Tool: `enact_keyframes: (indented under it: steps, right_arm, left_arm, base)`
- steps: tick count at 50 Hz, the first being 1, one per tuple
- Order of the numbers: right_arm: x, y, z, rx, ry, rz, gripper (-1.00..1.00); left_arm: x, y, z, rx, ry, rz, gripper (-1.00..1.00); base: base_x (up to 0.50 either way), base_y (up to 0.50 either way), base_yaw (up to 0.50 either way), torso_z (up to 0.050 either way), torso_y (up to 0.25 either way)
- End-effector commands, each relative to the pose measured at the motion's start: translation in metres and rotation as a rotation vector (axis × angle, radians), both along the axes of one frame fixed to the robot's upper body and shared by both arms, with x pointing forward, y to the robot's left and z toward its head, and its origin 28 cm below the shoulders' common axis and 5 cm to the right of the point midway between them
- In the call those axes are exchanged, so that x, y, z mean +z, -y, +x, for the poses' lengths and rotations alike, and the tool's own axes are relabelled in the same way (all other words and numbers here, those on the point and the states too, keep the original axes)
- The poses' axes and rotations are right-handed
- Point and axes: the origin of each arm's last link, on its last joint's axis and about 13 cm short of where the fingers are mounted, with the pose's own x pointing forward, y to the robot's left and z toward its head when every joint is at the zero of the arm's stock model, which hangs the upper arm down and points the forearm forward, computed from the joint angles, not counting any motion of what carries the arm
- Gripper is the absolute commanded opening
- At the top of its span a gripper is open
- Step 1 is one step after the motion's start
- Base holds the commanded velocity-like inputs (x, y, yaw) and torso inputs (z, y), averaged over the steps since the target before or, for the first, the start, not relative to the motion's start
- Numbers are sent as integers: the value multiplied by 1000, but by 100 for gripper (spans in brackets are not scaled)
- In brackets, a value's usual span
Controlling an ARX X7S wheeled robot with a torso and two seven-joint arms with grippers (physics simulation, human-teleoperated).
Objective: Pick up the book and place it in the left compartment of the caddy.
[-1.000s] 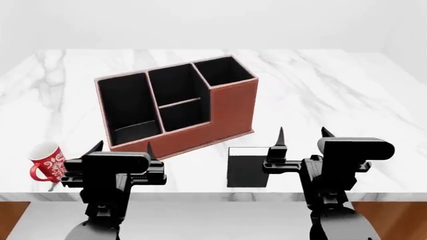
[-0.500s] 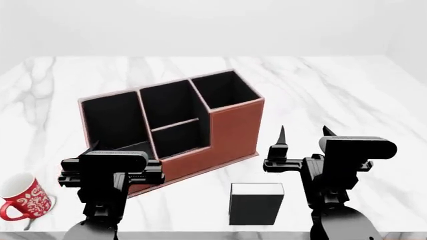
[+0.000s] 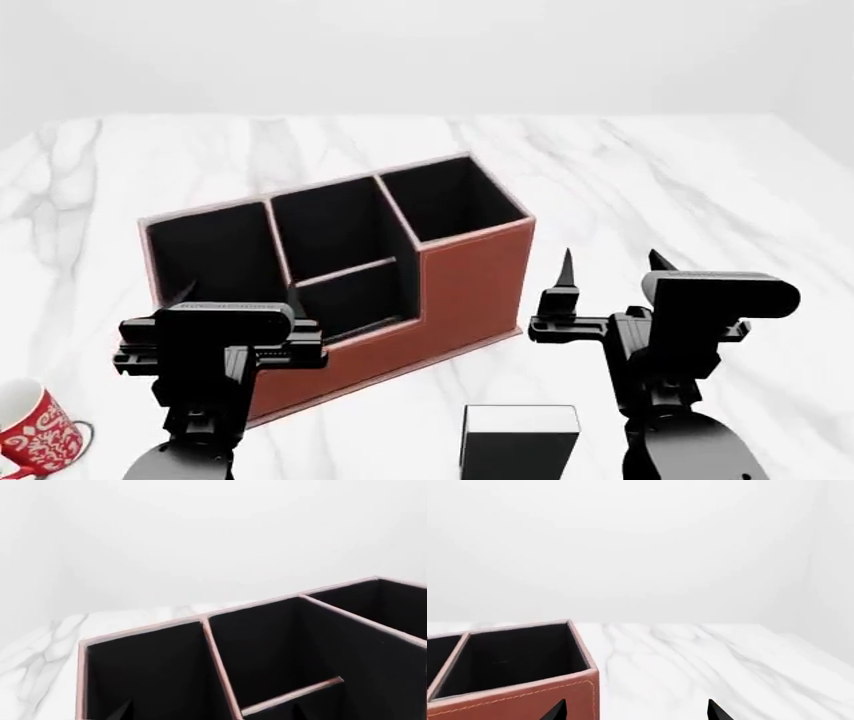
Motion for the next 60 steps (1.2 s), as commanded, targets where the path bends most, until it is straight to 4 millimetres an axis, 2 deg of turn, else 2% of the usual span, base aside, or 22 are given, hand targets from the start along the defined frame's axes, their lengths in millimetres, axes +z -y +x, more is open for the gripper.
enact_keyframes:
  steps: [1, 5, 19, 24, 30, 36, 56, 60]
  right_arm:
    - [0, 0, 1, -3, -9, -4, 100]
    - [1, 0, 1, -6, -10, -4, 100]
    - [3, 1, 1, -15, 1, 1, 100]
    - [11, 9, 10, -86, 13, 17, 100]
    - [21, 30, 29, -208, 31, 28, 100]
    - [19, 42, 37, -266, 20, 31, 100]
    - [15, 40, 36, -235, 1, 44, 100]
    - [16, 40, 38, -253, -13, 37, 100]
  left_arm:
    - [0, 0, 0, -1, 0, 1, 100]
    - [1, 0, 0, -1, 1, 2, 100]
    - [0, -2, -2, 5, -1, 4, 100]
    - [0, -1, -2, 4, -1, 4, 100]
    - [0, -2, -1, 5, -2, 5, 100]
    - [0, -1, -2, 3, -4, 5, 100]
    - [0, -1, -2, 1, -7, 8, 100]
    - [0, -1, -2, 2, -6, 9, 100]
  base:
    - [500, 0, 0, 0, 0]
    - [417, 0, 0, 0, 0]
    - [0, 0, 0, 0, 1]
    - [0, 0, 0, 0, 0]
    - [0, 0, 0, 0, 0]
    - [0, 0, 0, 0, 0]
    - [4, 0, 0, 0, 0]
    - [500, 0, 0, 0, 0]
